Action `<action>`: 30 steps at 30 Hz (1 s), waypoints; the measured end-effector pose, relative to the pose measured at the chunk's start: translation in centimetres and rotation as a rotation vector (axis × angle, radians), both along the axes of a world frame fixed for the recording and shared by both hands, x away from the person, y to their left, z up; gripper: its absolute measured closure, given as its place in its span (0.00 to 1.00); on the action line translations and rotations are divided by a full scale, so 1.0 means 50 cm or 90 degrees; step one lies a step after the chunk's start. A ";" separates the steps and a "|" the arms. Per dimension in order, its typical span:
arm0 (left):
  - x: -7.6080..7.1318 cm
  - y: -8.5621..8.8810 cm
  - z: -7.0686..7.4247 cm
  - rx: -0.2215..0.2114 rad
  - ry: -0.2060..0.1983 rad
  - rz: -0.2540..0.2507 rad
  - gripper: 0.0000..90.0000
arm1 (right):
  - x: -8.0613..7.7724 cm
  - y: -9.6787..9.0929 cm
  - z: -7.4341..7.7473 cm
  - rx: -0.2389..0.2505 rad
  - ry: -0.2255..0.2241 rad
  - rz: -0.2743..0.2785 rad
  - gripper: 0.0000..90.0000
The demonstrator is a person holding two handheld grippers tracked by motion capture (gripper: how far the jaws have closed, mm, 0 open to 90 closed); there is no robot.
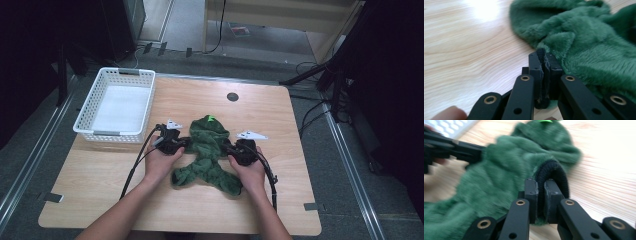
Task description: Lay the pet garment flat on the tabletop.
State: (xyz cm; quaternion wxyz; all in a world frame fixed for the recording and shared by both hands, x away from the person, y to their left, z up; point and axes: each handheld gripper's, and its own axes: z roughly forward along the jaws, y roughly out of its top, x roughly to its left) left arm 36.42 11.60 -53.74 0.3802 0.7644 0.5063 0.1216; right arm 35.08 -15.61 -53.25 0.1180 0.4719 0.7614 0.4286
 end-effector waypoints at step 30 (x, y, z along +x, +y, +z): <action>-0.040 0.030 -0.009 -0.028 0.028 -0.057 0.90 | 0.060 0.009 0.052 -0.014 0.007 -0.029 0.61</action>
